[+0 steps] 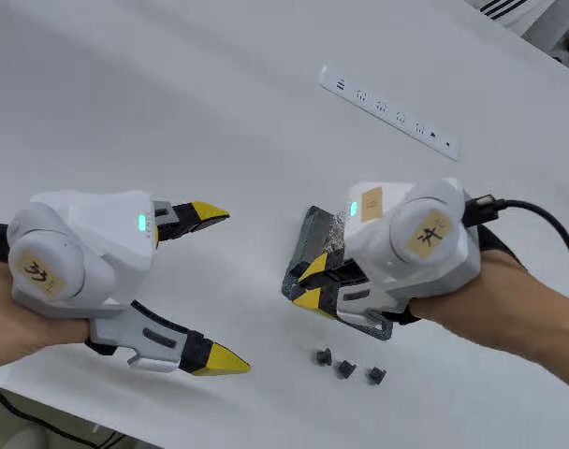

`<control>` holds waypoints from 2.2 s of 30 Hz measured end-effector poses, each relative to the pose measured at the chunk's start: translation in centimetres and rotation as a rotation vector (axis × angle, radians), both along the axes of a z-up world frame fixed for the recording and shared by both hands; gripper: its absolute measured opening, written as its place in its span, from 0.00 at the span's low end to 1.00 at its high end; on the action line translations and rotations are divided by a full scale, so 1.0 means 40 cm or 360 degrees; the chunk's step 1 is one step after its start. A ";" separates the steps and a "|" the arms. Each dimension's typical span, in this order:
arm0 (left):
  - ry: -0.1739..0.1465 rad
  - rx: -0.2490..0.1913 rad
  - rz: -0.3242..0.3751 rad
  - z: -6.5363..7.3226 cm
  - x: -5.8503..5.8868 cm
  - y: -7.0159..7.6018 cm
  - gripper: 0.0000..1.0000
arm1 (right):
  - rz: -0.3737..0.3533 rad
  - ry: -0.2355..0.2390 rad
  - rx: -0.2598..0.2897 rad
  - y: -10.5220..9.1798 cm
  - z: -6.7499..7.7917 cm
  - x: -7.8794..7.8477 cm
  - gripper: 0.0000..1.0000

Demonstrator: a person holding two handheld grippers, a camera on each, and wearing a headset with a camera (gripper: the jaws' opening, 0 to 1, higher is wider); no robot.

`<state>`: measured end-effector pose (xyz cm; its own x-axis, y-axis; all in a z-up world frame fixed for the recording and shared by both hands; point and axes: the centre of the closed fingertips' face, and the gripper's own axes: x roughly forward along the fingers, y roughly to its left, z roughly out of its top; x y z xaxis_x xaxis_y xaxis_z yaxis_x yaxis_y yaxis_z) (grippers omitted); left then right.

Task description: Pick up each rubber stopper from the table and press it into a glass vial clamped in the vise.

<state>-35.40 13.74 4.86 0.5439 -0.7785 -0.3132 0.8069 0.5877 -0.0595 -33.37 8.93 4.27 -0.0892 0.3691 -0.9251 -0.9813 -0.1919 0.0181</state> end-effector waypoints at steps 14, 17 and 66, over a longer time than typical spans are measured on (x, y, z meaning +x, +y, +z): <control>0.0008 0.0022 -0.0043 0.002 0.008 -0.011 0.94 | -0.0170 -0.0085 0.0041 -0.040 0.083 0.181 0.05; 0.0009 0.0023 -0.0046 0.003 0.011 -0.013 0.94 | -0.0186 -0.0098 0.0039 -0.044 0.084 0.215 0.05; 0.0038 -0.0005 -0.0067 0.003 0.040 -0.035 0.95 | -0.0244 -0.0016 -0.0006 -0.047 -0.029 0.306 0.05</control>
